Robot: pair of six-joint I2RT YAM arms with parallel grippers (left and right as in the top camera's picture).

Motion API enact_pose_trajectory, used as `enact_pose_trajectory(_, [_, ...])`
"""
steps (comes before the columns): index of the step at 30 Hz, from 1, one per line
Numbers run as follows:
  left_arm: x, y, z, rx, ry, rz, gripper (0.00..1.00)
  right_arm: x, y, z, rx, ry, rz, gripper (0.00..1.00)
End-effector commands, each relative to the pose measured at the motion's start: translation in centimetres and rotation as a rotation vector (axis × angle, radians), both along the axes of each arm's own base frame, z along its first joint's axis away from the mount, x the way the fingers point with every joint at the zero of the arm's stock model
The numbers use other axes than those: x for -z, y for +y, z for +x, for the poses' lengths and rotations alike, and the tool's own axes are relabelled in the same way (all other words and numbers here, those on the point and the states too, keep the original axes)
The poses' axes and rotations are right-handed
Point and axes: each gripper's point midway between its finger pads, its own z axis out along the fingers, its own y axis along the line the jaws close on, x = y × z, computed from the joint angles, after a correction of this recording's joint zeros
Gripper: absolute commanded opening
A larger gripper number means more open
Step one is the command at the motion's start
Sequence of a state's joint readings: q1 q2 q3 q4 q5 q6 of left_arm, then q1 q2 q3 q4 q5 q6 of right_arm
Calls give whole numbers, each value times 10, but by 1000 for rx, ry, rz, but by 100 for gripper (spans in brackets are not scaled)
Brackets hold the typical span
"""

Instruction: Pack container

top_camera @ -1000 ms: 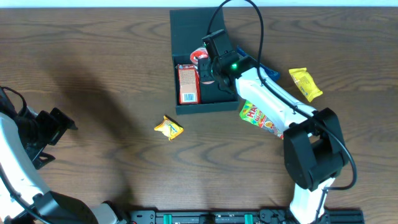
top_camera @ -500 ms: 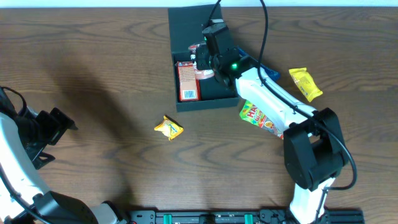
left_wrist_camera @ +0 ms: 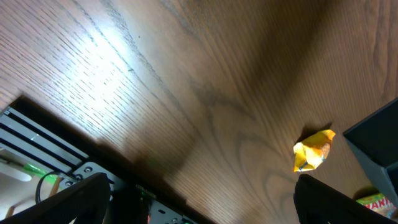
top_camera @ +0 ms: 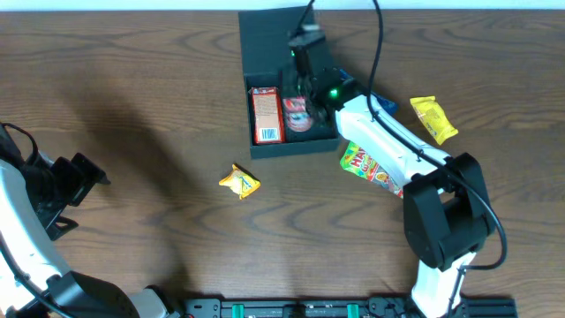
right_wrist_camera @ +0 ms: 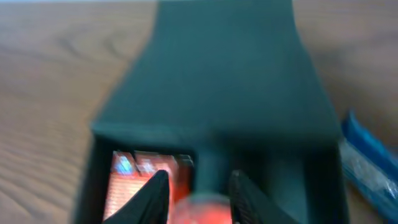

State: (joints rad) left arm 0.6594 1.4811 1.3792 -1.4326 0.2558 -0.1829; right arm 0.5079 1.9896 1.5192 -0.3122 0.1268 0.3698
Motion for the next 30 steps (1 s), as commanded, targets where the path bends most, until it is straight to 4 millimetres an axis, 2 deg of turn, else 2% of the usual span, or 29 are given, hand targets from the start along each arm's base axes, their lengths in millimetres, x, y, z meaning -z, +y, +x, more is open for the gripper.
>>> enact_pose_trajectory(1, [-3, 2, 0, -4, -7, 11, 95, 14, -21, -6, 56, 46, -100, 43])
enact_pose_trajectory(3, [-3, 2, 0, -4, -7, 11, 95, 24, -31, -16, 67, 95, -148, 53])
enact_pose_trajectory(5, [-3, 2, 0, -4, -6, 10, 95, 27, -34, -20, 64, 114, -168, 75])
enact_pose_trajectory(7, [-3, 2, 0, -4, -7, 10, 95, 28, -37, -21, 72, 120, -183, 79])
enact_pose_trajectory(9, [-3, 2, 0, -4, -7, 11, 95, 31, -40, -24, 76, 134, -198, 86])
enact_pose_trajectory(12, [-3, 2, 0, -4, -7, 10, 95, 35, -21, -34, -2, 188, -117, 94])
enact_pose_trajectory(14, [-3, 2, 0, -4, -7, 10, 95, 33, -13, -34, -29, 186, -79, 92])
enact_pose_trajectory(21, [-3, 2, 0, -4, -6, 10, 95, 7, -24, -28, 12, 123, -91, 91])
enact_pose_trajectory(26, [-3, 2, 0, -4, -7, 11, 95, 3, 6, -44, -108, 173, 23, 95])
enact_pose_trajectory(30, [-3, 2, 0, -4, -7, 11, 95, 6, 2, -47, -92, 179, -14, 96])
